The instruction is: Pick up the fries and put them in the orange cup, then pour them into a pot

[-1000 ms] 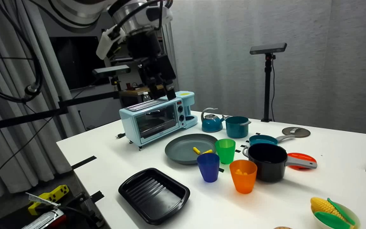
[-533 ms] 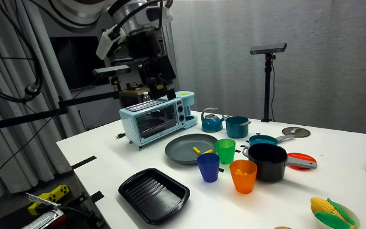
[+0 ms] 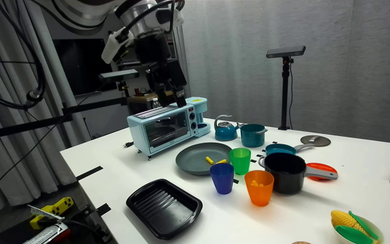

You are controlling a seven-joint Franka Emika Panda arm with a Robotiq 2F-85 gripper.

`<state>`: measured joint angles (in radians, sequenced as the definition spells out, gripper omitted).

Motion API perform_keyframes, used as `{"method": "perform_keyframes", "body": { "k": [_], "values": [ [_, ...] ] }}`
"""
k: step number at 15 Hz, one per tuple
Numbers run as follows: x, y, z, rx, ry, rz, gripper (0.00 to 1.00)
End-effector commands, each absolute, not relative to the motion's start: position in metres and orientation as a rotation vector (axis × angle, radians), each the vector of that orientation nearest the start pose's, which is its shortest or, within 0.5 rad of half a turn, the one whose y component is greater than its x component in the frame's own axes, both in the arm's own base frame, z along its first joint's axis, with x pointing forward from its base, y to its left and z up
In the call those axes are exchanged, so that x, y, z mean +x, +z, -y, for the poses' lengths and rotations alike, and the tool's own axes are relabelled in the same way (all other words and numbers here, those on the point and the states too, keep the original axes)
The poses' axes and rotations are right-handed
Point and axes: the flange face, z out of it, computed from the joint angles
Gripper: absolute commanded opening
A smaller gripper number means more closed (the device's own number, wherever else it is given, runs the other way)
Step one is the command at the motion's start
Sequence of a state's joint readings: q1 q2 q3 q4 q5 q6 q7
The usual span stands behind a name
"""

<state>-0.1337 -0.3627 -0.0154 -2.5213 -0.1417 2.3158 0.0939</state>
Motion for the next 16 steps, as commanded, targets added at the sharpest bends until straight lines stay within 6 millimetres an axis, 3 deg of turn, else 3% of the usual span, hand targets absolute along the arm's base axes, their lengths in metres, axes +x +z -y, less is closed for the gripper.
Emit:
{"method": "perform_keyframes", "body": {
  "k": [1, 6, 7, 8, 9, 11, 12, 16],
  "values": [
    [0.429, 0.422, 0.068, -3.220, -0.212, -0.157, 1.00],
    [0.431, 0.420, 0.069, -3.219, -0.232, -0.062, 1.00],
    [0.424, 0.400, 0.134, -3.208, -0.249, -0.080, 1.00],
    [0.421, 0.398, 0.143, -3.195, -0.244, -0.069, 1.00],
    [0.427, 0.413, 0.098, -3.224, -0.233, -0.089, 1.00],
    [0.420, 0.401, 0.140, -3.207, -0.221, -0.098, 1.00],
    [0.418, 0.398, 0.149, -3.205, -0.216, -0.099, 1.00],
    [0.420, 0.396, 0.143, -3.206, -0.212, -0.078, 1.00]
  ]
}}
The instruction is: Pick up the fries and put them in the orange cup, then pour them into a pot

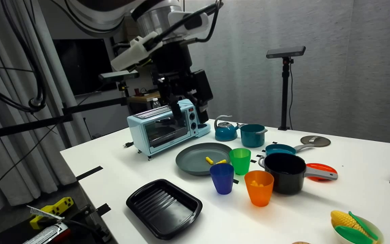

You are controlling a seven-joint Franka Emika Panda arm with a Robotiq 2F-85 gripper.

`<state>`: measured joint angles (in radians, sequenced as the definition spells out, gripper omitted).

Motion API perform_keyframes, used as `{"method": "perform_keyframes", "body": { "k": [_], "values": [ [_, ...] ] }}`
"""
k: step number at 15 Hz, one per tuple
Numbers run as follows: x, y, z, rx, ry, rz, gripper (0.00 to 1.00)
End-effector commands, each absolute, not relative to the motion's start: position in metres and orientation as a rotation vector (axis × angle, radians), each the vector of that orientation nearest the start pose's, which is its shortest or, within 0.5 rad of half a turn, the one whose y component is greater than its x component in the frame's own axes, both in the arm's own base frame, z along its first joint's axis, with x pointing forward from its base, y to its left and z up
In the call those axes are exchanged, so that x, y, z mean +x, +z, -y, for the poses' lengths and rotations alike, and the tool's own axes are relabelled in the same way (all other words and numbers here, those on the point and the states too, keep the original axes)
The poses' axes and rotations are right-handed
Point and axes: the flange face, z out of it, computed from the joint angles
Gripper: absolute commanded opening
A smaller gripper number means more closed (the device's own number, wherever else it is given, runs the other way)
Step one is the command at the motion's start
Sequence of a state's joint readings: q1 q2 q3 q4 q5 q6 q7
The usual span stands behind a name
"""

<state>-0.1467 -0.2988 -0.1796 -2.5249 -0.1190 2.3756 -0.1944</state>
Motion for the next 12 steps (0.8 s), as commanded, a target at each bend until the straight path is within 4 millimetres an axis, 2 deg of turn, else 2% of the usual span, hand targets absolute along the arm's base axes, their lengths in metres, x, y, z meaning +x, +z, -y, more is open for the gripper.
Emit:
{"method": "perform_keyframes", "body": {
  "k": [1, 6, 7, 9, 11, 12],
  "values": [
    [0.420, 0.396, 0.143, -3.206, -0.212, -0.077, 1.00],
    [0.425, 0.391, 0.145, -3.210, -0.193, -0.051, 1.00],
    [0.436, 0.372, 0.126, -3.216, -0.191, -0.018, 1.00],
    [0.448, 0.359, 0.111, -3.227, -0.199, 0.048, 1.00],
    [0.464, 0.342, 0.086, -3.219, -0.228, 0.126, 1.00],
    [0.475, 0.322, 0.052, -3.213, -0.244, 0.159, 1.00]
  ]
}}
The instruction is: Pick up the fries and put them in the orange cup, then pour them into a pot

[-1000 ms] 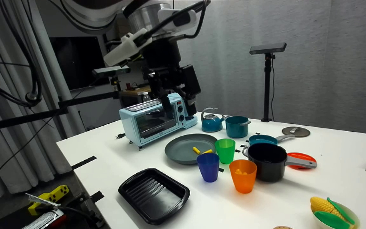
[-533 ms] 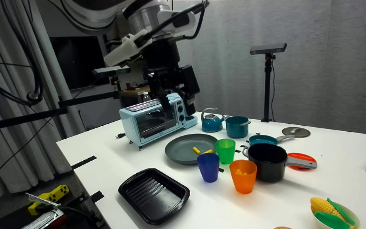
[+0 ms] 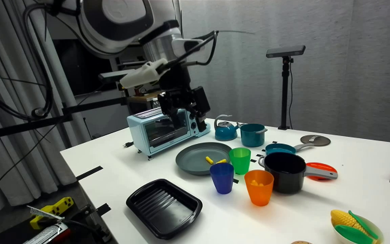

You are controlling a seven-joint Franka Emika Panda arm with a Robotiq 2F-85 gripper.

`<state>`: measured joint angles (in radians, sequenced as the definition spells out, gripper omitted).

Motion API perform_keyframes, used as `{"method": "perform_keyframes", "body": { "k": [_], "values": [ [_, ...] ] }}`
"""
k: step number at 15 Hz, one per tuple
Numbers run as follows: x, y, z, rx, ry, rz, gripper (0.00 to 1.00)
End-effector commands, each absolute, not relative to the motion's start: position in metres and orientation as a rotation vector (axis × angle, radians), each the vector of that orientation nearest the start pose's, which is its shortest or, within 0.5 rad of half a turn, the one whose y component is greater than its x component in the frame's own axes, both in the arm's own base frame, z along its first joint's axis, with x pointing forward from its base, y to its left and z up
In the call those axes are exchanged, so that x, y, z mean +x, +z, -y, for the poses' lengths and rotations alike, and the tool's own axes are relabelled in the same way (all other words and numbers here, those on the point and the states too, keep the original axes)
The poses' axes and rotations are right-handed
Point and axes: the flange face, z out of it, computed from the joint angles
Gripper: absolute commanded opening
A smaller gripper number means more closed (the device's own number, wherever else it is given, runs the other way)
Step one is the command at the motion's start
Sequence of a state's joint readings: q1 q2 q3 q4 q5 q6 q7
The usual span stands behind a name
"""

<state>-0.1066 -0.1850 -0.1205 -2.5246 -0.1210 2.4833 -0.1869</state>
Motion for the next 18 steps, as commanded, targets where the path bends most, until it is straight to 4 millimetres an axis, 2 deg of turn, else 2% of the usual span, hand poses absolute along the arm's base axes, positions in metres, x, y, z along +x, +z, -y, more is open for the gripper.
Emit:
{"method": "perform_keyframes", "body": {
  "k": [1, 4, 6, 7, 9, 14, 18],
  "values": [
    [0.485, 0.312, 0.036, -3.204, -0.264, 0.181, 1.00],
    [0.511, 0.281, -0.016, -3.178, -0.311, 0.240, 1.00],
    [0.528, 0.267, -0.037, -3.163, -0.322, 0.248, 1.00],
    [0.504, 0.279, -0.027, -3.169, -0.298, 0.258, 1.00],
    [0.508, 0.269, -0.034, -3.166, -0.276, 0.268, 1.00],
    [0.508, 0.273, -0.029, -3.168, -0.288, 0.254, 1.00],
    [0.525, 0.254, -0.019, -3.196, -0.280, 0.244, 1.00]
  ]
}}
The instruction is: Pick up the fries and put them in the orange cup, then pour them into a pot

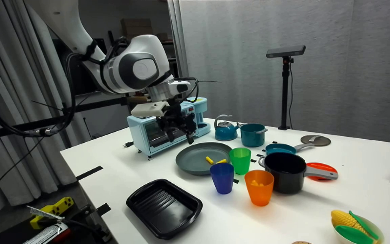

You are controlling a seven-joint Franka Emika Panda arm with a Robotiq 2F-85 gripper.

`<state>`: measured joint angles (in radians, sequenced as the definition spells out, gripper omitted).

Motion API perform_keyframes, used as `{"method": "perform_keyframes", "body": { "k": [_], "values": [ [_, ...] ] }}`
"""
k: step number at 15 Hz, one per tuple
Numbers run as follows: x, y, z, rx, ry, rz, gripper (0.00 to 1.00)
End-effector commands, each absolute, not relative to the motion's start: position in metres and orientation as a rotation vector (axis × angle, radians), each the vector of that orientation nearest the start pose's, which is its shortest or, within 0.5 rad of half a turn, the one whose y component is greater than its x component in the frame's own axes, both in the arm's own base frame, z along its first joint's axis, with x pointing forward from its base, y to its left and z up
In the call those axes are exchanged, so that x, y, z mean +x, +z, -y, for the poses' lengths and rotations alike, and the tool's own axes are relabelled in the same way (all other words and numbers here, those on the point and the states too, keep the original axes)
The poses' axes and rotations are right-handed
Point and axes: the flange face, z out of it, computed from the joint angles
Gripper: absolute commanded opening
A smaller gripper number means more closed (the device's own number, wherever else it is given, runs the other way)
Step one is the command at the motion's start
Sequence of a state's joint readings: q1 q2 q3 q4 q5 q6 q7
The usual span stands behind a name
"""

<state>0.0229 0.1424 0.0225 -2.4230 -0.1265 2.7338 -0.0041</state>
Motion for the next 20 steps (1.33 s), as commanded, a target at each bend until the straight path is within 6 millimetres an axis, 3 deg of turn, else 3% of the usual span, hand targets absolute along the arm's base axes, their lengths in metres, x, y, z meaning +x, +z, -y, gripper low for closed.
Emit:
{"method": "perform_keyframes", "body": {
  "k": [1, 6, 13, 20],
  "values": [
    [0.532, 0.249, -0.015, -3.207, -0.285, 0.240, 1.00],
    [0.569, 0.226, -0.003, -3.236, -0.308, 0.181, 1.00],
    [0.612, 0.188, -0.019, -3.229, -0.302, 0.124, 1.00],
    [0.641, 0.154, -0.029, -3.239, -0.293, 0.147, 1.00]
  ]
}}
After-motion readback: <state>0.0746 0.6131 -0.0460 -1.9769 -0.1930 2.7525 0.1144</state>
